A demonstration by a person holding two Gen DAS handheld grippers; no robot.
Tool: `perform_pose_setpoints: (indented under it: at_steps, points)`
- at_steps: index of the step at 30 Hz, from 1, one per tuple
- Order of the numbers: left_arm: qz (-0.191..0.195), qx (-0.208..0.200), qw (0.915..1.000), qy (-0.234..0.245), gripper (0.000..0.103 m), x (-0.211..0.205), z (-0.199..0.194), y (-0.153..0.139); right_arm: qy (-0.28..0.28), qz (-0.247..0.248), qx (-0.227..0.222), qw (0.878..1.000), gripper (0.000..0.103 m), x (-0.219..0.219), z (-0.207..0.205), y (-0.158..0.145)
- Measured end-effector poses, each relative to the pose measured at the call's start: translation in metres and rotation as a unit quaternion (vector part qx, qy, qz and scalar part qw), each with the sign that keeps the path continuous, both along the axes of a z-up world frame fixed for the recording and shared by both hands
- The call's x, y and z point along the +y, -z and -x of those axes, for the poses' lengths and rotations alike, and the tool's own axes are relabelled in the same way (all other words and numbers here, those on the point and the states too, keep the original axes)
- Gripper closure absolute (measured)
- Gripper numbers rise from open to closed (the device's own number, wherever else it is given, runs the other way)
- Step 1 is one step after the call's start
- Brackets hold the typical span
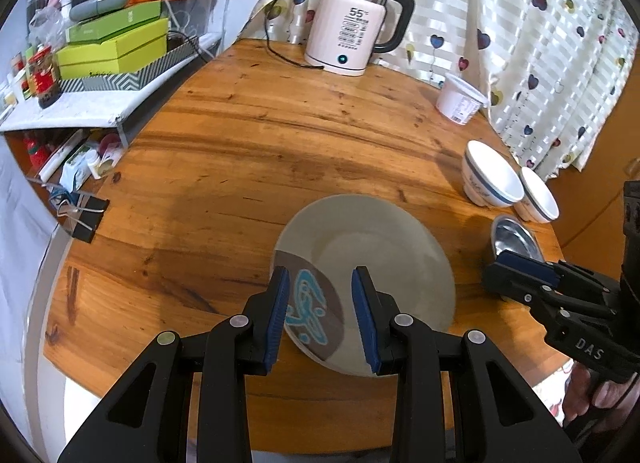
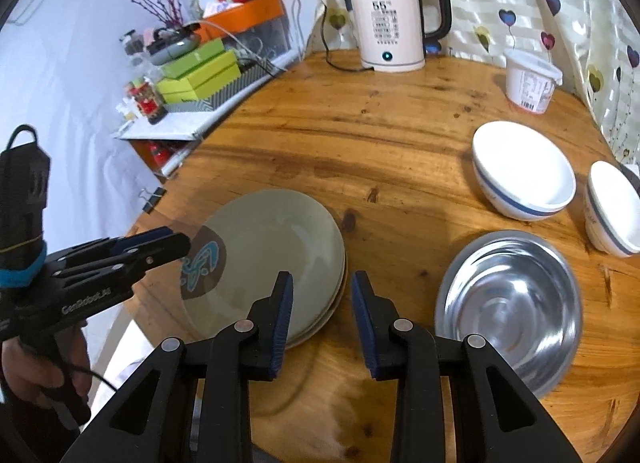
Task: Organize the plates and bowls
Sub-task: 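Open both tools and move them toward the white bowl beside the steel bowl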
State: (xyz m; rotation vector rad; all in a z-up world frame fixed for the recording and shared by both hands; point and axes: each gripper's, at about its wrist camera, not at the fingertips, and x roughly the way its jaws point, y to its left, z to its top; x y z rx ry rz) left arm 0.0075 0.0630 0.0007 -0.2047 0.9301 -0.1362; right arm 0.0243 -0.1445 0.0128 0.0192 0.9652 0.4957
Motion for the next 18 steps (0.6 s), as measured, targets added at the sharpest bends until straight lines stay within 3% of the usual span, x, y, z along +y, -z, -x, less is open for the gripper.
perform_pose_setpoints:
  at_steps: [18]
  points:
    - [-0.002, -0.026, 0.9975, 0.066, 0.069, -0.051, -0.002, -0.025, 0.026, -0.025, -0.023, 0.999, 0.068, -0.042, 0.016, -0.019]
